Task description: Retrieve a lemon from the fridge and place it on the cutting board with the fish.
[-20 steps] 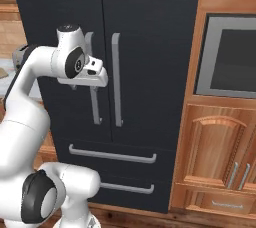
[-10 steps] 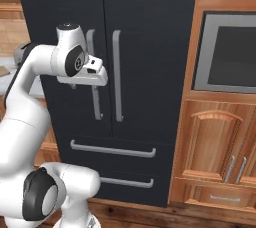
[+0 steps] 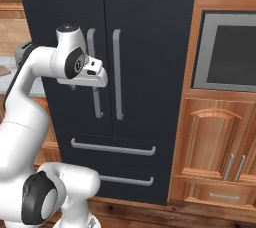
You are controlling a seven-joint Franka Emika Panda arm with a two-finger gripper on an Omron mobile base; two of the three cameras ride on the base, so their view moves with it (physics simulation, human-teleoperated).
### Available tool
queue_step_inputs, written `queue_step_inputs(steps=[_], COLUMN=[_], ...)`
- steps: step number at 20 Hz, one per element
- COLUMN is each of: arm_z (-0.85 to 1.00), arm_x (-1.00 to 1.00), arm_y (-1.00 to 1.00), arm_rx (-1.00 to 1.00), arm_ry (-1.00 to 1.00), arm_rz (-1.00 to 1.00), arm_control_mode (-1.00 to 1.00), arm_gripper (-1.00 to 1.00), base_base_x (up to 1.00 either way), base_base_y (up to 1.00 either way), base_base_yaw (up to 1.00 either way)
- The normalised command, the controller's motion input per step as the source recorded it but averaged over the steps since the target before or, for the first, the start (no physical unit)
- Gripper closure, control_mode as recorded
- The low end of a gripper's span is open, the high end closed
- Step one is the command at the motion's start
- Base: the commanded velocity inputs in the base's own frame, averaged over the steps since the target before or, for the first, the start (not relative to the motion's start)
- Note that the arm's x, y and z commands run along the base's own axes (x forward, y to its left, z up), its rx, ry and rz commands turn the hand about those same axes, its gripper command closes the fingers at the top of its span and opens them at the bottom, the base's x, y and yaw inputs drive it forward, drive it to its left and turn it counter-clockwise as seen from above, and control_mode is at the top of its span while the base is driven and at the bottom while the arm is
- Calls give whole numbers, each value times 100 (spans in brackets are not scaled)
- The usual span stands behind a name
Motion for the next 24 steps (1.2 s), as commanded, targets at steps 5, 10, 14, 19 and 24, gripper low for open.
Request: queue_step_inputs(steps=[5, 10, 14, 19, 24], arm_z=[-15, -31, -4, -2, -2], arm_x=[30, 64, 33, 26, 35], arm_y=[-4, -38, -23, 0, -1], arm_rx=[0, -2, -2, 0, 0], arm_ry=[-15, -10, 0, -4, -10], arm_rz=[1, 0, 0, 0, 0], arm_control_mode=[-100, -100, -100, -100, -100], arm_gripper=[-100, -100, -100, -100, -100], base_base_x=[0, 0, 0, 0, 0], base_base_y=[0, 0, 0, 0, 0], base_base_yaw=[0, 0, 0, 0, 0])
